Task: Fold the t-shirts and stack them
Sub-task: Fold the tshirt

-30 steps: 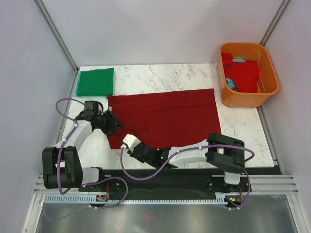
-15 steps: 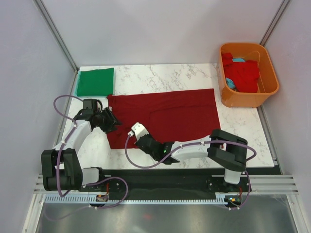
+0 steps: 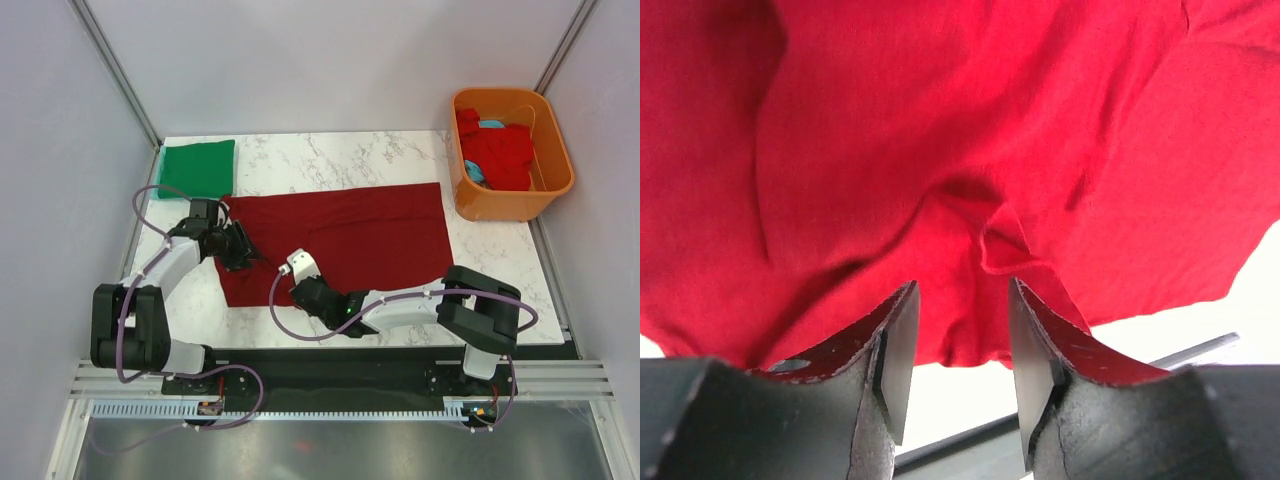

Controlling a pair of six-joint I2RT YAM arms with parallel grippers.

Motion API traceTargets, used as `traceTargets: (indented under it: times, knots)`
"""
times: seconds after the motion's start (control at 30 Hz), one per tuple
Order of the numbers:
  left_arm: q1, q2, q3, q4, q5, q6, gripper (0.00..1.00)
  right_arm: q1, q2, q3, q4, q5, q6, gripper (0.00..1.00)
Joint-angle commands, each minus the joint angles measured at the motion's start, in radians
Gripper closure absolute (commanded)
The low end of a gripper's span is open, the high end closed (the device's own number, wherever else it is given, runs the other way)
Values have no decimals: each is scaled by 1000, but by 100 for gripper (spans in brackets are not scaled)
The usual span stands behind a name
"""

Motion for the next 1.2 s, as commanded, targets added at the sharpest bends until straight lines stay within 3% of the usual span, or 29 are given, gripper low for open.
traceTargets:
  times: [0.0, 0.2, 0.3, 0.5, 0.77, 1.17]
  knots:
    - [-1, 56, 86, 51, 19, 155, 52, -5, -57, -26, -9, 21, 44, 100]
    - [0, 108, 131, 50, 57, 306, 53, -49, -75, -55, -14, -48, 101, 97]
    - [0, 146, 168, 32, 158, 416, 55, -57, -72, -47, -26, -92, 123, 90]
    - [0, 194, 218, -10, 168, 574, 56, -80, -156, -69, -38, -169, 152, 72]
    - [0, 307, 270, -28, 137, 593, 57, -135, -342, -119, -60, -197, 133, 63]
    - [-20, 323, 260, -27, 180, 628, 59, -252, -477, -145, -161, -191, 205, 60]
